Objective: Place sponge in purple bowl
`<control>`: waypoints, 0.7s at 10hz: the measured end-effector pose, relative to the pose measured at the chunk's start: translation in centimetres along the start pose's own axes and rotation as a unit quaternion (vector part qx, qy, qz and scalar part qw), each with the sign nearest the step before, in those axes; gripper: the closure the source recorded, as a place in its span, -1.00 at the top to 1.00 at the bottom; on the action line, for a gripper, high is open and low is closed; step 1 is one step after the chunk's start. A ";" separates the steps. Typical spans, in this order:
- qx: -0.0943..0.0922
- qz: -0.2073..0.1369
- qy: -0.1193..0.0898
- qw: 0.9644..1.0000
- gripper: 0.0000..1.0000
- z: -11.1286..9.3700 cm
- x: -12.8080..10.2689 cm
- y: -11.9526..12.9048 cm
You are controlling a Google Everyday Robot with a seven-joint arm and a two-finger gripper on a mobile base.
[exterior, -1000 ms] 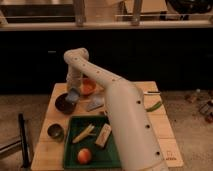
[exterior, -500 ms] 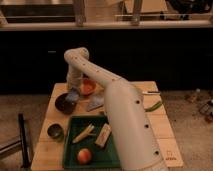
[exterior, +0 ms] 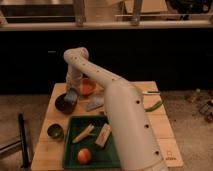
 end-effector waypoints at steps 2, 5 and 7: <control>0.004 -0.012 0.000 1.000 -0.96 -0.1 -0.7 -0.8; 0.008 -0.032 -0.002 0.999 -1.00 -0.2 -1.6 -1.5; 0.009 -0.042 -0.006 0.999 -1.00 -0.1 -2.2 -2.0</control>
